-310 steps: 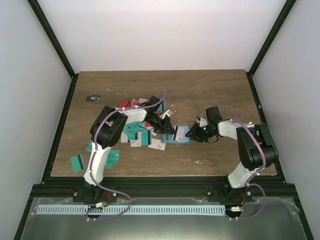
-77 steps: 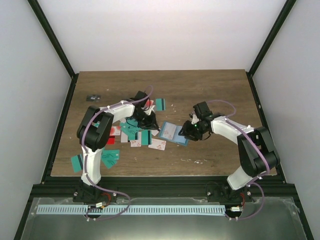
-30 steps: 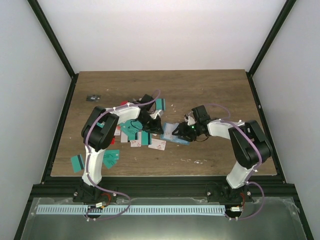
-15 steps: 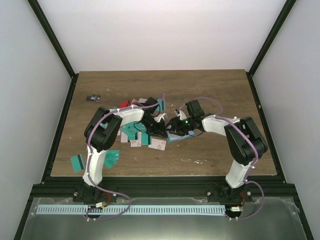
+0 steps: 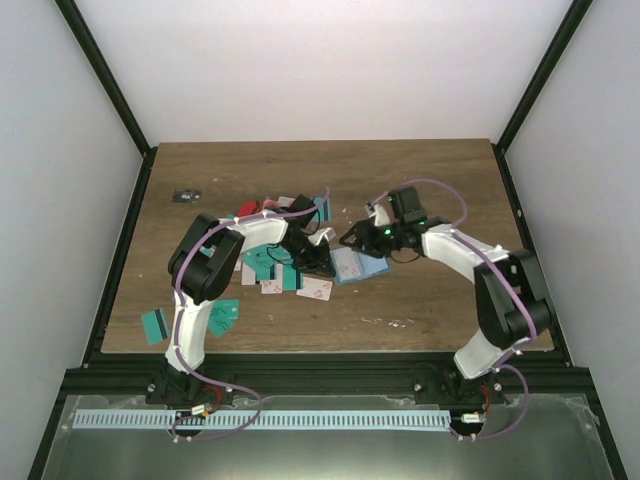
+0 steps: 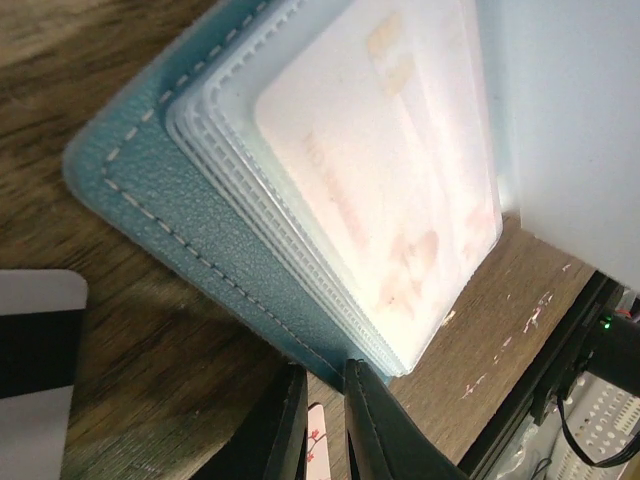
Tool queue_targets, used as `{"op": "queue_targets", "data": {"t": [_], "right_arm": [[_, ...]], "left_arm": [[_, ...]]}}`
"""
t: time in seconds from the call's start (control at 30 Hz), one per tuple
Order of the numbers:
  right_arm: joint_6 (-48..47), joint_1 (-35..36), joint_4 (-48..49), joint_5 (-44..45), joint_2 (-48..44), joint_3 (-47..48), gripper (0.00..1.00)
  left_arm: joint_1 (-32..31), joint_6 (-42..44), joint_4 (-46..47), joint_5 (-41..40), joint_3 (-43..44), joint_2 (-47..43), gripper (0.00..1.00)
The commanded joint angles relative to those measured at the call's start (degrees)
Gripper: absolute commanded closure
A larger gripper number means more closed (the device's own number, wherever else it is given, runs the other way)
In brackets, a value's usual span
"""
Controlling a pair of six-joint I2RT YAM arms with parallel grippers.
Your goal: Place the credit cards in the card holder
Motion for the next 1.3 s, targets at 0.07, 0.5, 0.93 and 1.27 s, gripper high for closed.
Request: {"op": "queue_targets", "data": {"t": [0.07,0.5,0.93,1.27], "right_arm": [[-5.62,-8.15,-7.27,8.29,-6.6,0.15,0.5],[-11.08,-9.08,-9.42,15.41,1.73,0.33,0.51],[-15.63,-9.05,-13.4,19.1,3.1,-0.08,0.44],[-15.83,-8.09,-11.52,12.21,2.5,-1.21,0.54]], "left_arm": [[-0.6,0.19,-1.11,-2.85,-0.95,0.83,0.86],[-0.6,-1.03,-1.39,-3.98,-0.15,0.66,0.86],[-0.69,-3.89,0.41,-3.84,1.02,1.69,0.86],[-1.12,-4.86,0.81,-3.99,2.12,2.43,0.86]]}}
